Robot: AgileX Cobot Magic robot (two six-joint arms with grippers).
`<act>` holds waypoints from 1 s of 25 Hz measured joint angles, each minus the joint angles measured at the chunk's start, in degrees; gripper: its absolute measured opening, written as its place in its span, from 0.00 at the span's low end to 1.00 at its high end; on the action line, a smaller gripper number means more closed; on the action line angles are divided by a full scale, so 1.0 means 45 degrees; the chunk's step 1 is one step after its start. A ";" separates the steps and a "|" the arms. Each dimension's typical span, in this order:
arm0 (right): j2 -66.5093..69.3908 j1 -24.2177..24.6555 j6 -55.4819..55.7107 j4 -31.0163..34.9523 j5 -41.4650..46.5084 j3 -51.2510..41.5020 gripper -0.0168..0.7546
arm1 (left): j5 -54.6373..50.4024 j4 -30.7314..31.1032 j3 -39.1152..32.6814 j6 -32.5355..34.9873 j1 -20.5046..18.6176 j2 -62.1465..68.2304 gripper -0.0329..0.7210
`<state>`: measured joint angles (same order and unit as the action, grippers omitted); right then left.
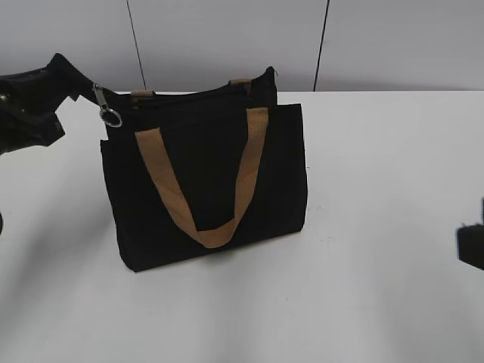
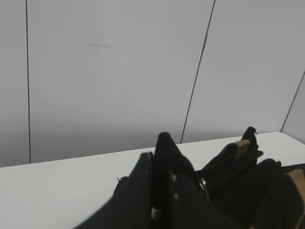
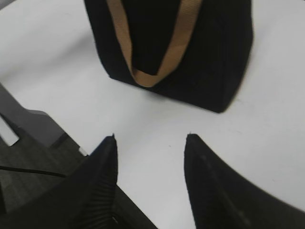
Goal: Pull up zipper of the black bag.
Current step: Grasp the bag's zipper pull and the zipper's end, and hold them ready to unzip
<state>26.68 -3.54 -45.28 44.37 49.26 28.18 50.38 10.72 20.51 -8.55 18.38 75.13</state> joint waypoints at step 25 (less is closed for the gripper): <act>1.6494 -0.6444 -0.9199 0.5757 -0.1315 0.9977 0.49 | 0.0121 0.0533 0.0000 -0.0230 0.0000 0.0000 0.06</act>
<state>100.90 -32.54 -86.68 70.28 43.34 73.08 50.93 13.12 20.51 -9.58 18.38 75.13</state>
